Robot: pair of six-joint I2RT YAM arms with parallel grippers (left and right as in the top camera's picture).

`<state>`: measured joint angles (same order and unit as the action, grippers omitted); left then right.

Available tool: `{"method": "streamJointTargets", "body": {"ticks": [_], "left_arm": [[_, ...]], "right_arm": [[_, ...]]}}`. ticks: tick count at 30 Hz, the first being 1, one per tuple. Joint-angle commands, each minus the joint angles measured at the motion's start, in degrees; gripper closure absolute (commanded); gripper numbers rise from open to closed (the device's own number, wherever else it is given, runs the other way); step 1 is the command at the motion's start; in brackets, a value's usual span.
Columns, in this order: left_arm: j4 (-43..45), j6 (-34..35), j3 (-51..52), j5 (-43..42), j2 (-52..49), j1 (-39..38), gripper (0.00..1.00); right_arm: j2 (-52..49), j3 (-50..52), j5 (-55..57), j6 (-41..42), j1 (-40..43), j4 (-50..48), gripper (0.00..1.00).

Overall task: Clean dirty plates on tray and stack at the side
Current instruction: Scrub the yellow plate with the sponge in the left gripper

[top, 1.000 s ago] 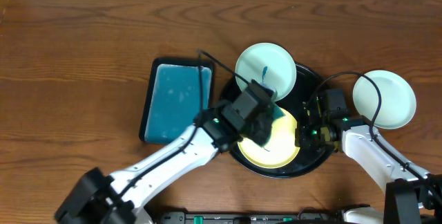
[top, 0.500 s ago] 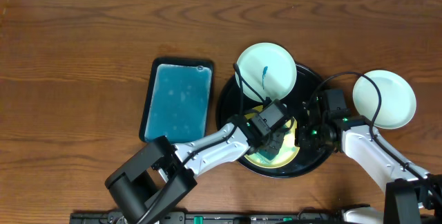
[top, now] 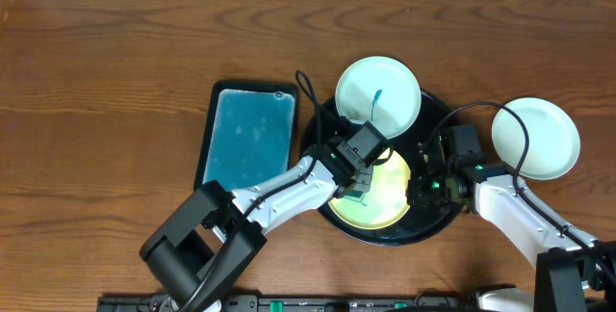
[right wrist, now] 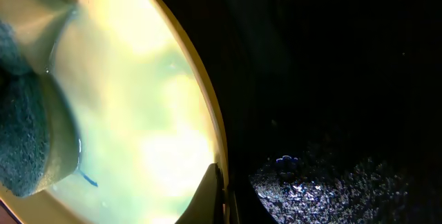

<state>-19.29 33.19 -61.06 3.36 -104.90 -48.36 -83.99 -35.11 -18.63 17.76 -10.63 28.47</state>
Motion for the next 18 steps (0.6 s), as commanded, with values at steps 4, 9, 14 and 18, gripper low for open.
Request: {"method": "streamJointTargets", "body": {"ticks": [4, 9, 14, 18], "left_arm": [[-7.45, 7.96, 1.68, 6.14, -2.91, 3.19, 0.93], [-3.85, 6.93, 1.68, -12.63, -2.91, 3.17, 0.93], [0.57, 4.55, 1.68, -23.56, -2.91, 1.44, 0.93], [0.57, 4.52, 1.68, -23.58, -2.91, -2.21, 0.92]], "right_arm": [[-0.81, 1.07, 3.21, -0.42, -0.35, 0.46, 0.99], [-0.81, 1.07, 3.19, -0.42, -0.35, 0.44, 0.99], [-0.81, 1.07, 3.19, -0.42, -0.35, 0.46, 0.99], [-0.81, 1.07, 3.19, -0.42, -0.35, 0.46, 0.99]]}}
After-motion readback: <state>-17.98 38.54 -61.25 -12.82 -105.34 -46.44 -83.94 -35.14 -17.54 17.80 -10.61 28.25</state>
